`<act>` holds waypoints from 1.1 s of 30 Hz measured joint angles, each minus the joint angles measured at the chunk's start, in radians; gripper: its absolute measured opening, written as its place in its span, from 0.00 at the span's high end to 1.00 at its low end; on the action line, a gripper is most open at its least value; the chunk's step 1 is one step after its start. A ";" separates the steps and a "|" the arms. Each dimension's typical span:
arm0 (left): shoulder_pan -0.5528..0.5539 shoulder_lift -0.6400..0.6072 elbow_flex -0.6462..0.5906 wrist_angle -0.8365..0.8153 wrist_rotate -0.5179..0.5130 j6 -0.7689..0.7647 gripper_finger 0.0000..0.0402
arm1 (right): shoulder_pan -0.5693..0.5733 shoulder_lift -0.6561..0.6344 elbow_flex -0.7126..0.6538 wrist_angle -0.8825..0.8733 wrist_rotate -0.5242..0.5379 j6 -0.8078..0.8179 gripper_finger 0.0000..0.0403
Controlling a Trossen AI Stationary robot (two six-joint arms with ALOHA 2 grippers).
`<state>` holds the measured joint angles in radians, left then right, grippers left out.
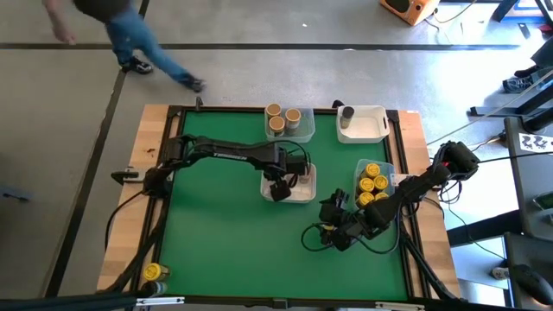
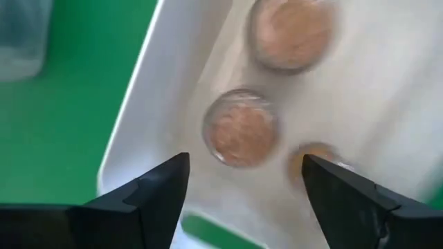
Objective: Sort spices by type
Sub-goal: Put the yellow seasoning can into the bottom transparent bin
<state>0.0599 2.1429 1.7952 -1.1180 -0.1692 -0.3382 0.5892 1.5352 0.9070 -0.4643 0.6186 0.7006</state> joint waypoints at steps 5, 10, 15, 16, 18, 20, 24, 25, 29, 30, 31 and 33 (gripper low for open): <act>-0.048 -0.105 0.035 -0.060 0.001 -0.033 0.33 | 0.000 0.000 0.000 -0.005 -0.008 0.000 0.10; -0.130 -0.246 0.036 -0.141 0.001 -0.103 0.34 | 0.000 0.000 0.000 -0.003 -0.007 0.000 0.10; -0.253 -0.376 0.018 -0.277 0.006 -0.209 0.34 | 0.000 0.000 0.000 0.000 0.002 0.000 0.10; -0.284 -0.402 0.009 -0.297 0.001 -0.233 0.34 | 0.000 0.000 0.000 0.001 0.005 0.000 0.10; -0.345 -0.452 -0.016 -0.321 -0.008 -0.291 0.34 | 0.000 0.000 0.000 0.001 0.008 0.000 0.10; -0.410 -0.490 -0.043 -0.322 -0.011 -0.366 0.34 | 0.000 0.000 0.000 0.004 0.010 0.000 0.10; -0.535 -0.521 -0.090 -0.338 -0.011 -0.571 0.34 | 0.000 0.000 0.000 0.003 0.010 0.000 0.10; -0.564 -0.521 -0.098 -0.359 -0.004 -0.631 0.34 | 0.000 0.000 0.000 0.004 0.010 0.000 0.10; -0.677 -0.513 -0.122 -0.389 0.164 -0.914 0.34 | 0.000 0.000 0.000 0.006 0.010 0.000 0.10; -0.707 -0.511 -0.129 -0.387 0.194 -0.976 0.34 | 0.000 0.000 0.000 0.007 0.010 0.000 0.10; -0.734 -0.511 -0.138 -0.382 0.214 -1.034 0.34 | 0.000 0.000 0.000 0.007 0.010 0.000 0.10; -0.786 -0.511 -0.155 -0.384 0.242 -1.145 0.34 | 0.000 0.000 0.000 0.008 0.010 0.000 0.10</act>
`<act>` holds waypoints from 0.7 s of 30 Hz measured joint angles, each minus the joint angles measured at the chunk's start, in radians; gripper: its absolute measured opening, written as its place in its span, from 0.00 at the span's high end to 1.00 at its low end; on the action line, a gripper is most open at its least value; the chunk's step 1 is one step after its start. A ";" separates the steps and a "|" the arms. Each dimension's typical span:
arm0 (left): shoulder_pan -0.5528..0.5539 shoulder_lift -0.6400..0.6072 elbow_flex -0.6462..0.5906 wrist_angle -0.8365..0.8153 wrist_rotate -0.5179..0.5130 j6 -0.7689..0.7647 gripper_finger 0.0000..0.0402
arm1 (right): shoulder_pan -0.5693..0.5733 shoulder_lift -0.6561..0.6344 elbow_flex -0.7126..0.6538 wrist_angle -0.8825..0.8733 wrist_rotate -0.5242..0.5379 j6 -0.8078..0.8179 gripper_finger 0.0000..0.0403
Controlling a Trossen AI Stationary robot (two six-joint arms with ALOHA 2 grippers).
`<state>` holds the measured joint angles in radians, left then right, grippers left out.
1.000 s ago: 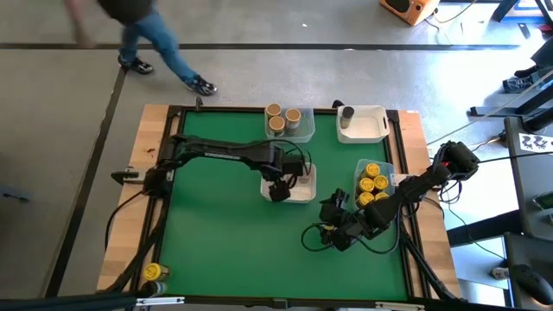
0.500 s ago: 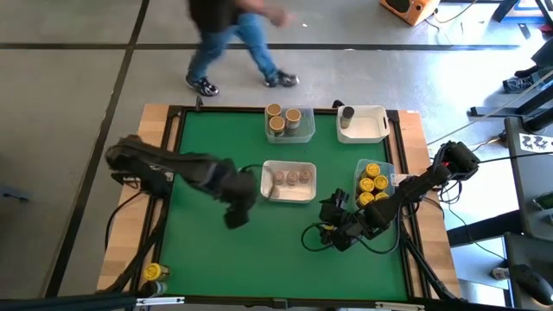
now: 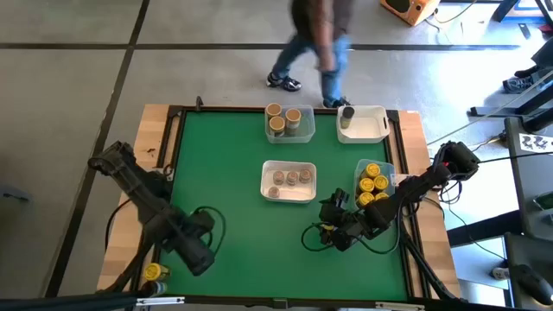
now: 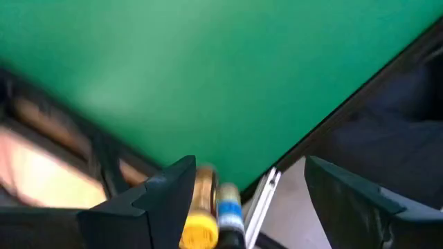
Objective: Sort spices by type
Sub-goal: Put the yellow seasoning can into the bottom transparent bin
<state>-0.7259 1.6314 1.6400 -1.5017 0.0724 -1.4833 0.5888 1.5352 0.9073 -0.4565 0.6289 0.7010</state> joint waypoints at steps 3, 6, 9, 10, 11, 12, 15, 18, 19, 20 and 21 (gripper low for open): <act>-0.073 0.000 -0.028 0.001 0.059 -0.132 0.34 | 0.000 0.000 0.000 0.000 0.000 0.000 0.10; -0.130 0.000 -0.068 0.042 0.146 -0.256 0.34 | 0.000 0.000 0.000 0.000 0.000 -0.003 0.10; -0.177 0.002 -0.117 0.123 0.235 -0.399 0.34 | 0.000 0.000 0.000 0.000 0.000 -0.028 0.10; -0.187 0.004 -0.133 0.152 0.264 -0.450 0.34 | 0.000 0.000 0.000 -0.001 0.000 -0.035 0.10; -0.197 0.005 -0.151 0.187 0.299 -0.499 0.34 | 0.000 0.000 0.000 -0.001 0.000 -0.046 0.10; -0.207 0.006 -0.170 0.215 0.334 -0.540 0.34 | 0.000 0.000 0.000 -0.001 0.000 -0.054 0.10; -0.225 0.006 -0.220 0.247 0.410 -0.586 0.34 | 0.000 0.000 0.000 -0.001 0.010 -0.079 0.10; -0.239 0.006 -0.259 0.254 0.443 -0.580 0.37 | 0.000 0.000 0.000 0.000 0.035 -0.101 0.10; -0.239 0.006 -0.269 0.263 0.446 -0.577 0.39 | 0.000 0.000 0.000 0.000 0.037 -0.105 0.10; -0.239 0.006 -0.277 0.274 0.446 -0.570 0.42 | 0.000 0.000 0.000 0.001 0.041 -0.107 0.10; -0.238 0.006 -0.284 0.283 0.446 -0.554 0.45 | 0.000 0.000 0.000 0.002 0.043 -0.108 0.10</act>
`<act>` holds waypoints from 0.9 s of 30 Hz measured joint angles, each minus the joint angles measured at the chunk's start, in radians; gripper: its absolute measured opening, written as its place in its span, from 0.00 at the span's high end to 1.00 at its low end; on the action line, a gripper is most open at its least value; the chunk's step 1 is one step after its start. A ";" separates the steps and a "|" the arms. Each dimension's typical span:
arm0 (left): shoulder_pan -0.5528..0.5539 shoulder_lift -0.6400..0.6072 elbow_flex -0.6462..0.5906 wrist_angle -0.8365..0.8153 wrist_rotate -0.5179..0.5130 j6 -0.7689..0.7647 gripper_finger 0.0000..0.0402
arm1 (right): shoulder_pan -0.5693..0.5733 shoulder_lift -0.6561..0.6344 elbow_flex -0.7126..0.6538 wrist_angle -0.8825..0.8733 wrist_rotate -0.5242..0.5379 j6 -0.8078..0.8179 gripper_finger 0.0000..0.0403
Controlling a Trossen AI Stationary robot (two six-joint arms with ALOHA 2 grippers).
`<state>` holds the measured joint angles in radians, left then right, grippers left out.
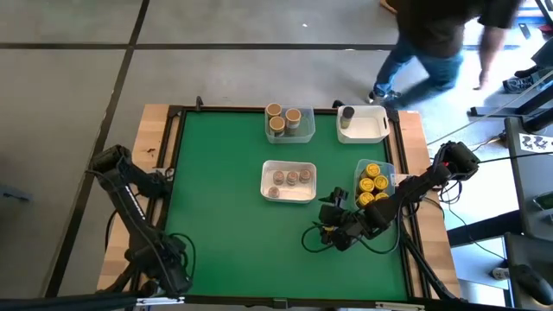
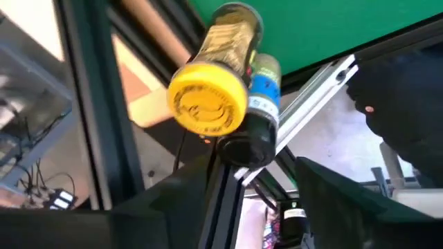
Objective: Sort spices by type
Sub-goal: Put the yellow seasoning can into the bottom transparent bin
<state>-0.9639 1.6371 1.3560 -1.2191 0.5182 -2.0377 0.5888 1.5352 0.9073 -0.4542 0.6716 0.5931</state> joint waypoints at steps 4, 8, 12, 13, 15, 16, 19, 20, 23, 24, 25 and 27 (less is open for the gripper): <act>0.002 0.000 -0.026 -0.001 -0.001 0.072 0.63 | 0.000 0.000 0.000 0.002 0.000 0.000 0.10; -0.013 0.000 -0.042 -0.001 0.009 0.151 0.77 | 0.000 0.000 0.000 0.006 0.000 0.000 0.10; -0.027 0.000 -0.044 0.000 0.019 0.192 0.87 | 0.000 0.000 0.000 0.013 0.000 0.000 0.10; -0.030 0.000 -0.044 0.000 0.020 0.200 0.89 | 0.000 0.000 0.000 0.013 0.000 0.000 0.10; -0.034 0.000 -0.047 -0.007 0.021 0.209 0.93 | 0.000 0.000 0.000 0.013 -0.001 0.000 0.10; -0.037 0.000 -0.057 -0.004 0.023 0.208 0.94 | 0.000 0.000 0.000 0.013 -0.001 0.000 0.10; -0.045 0.000 -0.097 0.044 0.035 0.217 0.97 | 0.000 0.000 0.000 0.012 -0.004 0.000 0.10; -0.045 0.000 -0.110 0.063 0.043 0.226 0.97 | 0.000 0.000 0.000 0.012 -0.008 0.000 0.10; -0.045 0.000 -0.136 0.083 0.045 0.237 0.99 | 0.000 0.000 0.000 0.012 -0.009 0.000 0.10; -0.045 0.000 -0.140 0.087 0.045 0.240 0.99 | 0.000 0.000 0.000 0.012 -0.009 0.000 0.10; -0.045 0.000 -0.144 0.087 0.047 0.246 0.99 | 0.000 0.000 0.000 0.012 -0.009 0.000 0.10; -0.044 0.000 -0.155 0.091 0.060 0.257 0.99 | 0.000 0.000 0.000 0.012 -0.009 0.000 0.10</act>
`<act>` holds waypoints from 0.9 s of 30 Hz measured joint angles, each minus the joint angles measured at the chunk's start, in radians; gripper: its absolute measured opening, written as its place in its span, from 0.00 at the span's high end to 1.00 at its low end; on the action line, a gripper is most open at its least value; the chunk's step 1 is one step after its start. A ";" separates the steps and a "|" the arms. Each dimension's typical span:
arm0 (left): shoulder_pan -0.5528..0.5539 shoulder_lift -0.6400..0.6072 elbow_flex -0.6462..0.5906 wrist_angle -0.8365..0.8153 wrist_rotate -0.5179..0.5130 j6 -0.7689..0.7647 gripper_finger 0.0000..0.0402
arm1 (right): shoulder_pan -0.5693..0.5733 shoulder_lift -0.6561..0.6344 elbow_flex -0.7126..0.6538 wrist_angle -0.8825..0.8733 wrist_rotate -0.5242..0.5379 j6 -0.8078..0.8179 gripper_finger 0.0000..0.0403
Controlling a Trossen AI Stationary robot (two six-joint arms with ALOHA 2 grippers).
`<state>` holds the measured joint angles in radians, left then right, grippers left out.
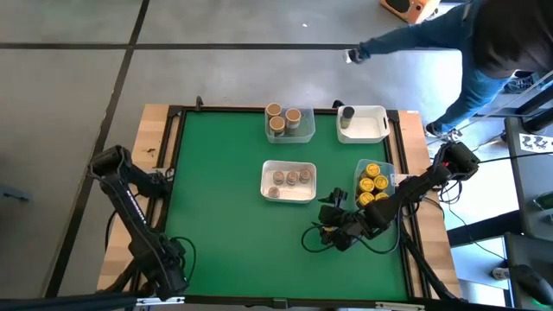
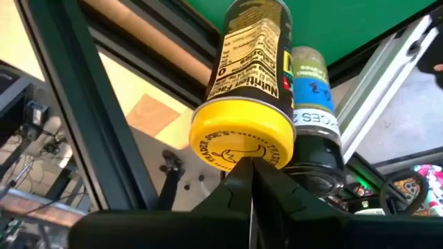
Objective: Sort spices by type
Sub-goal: Put the yellow seasoning can into the bottom transparent bin
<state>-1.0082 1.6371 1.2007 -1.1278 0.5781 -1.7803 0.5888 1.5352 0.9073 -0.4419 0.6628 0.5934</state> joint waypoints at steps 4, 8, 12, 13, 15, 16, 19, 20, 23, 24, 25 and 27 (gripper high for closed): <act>0.001 -0.002 -0.014 0.003 0.008 0.029 0.99 | 0.000 0.000 0.000 0.000 0.000 0.000 0.10; 0.009 -0.004 -0.015 0.001 -0.018 0.070 0.99 | 0.000 0.000 0.000 0.000 0.000 0.000 0.10; 0.034 -0.004 -0.015 -0.014 -0.032 0.132 0.99 | 0.000 0.000 0.000 0.000 0.000 0.000 0.10; 0.042 -0.004 -0.015 -0.022 -0.036 0.147 0.99 | 0.000 0.000 0.000 0.000 0.000 0.000 0.10; 0.056 -0.005 -0.015 -0.029 -0.043 0.177 0.99 | 0.000 0.000 0.000 0.000 0.000 0.000 0.10; 0.063 -0.005 -0.015 -0.030 -0.050 0.190 0.99 | 0.000 0.000 0.000 0.000 0.000 0.000 0.10; 0.083 -0.005 -0.015 -0.047 -0.062 0.215 0.99 | 0.000 0.000 0.000 0.000 0.000 0.000 0.10; 0.086 -0.005 -0.015 -0.044 -0.064 0.220 0.99 | 0.000 0.000 0.000 0.000 0.000 0.000 0.10; 0.084 -0.005 -0.015 -0.043 -0.065 0.213 0.99 | 0.000 0.000 0.000 0.000 0.000 0.000 0.10; 0.080 -0.004 -0.015 -0.042 -0.059 0.211 0.99 | 0.000 0.000 0.000 0.000 0.000 0.000 0.10; 0.075 -0.003 -0.017 -0.041 -0.050 0.209 0.99 | 0.000 0.000 0.000 0.000 0.000 0.000 0.10; 0.063 -0.001 -0.017 -0.037 -0.034 0.196 0.99 | 0.000 0.000 0.000 0.000 0.000 0.000 0.10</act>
<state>-0.9450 1.6358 1.1835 -1.1646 0.5439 -1.5839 0.5888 1.5352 0.9073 -0.4423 0.6628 0.5934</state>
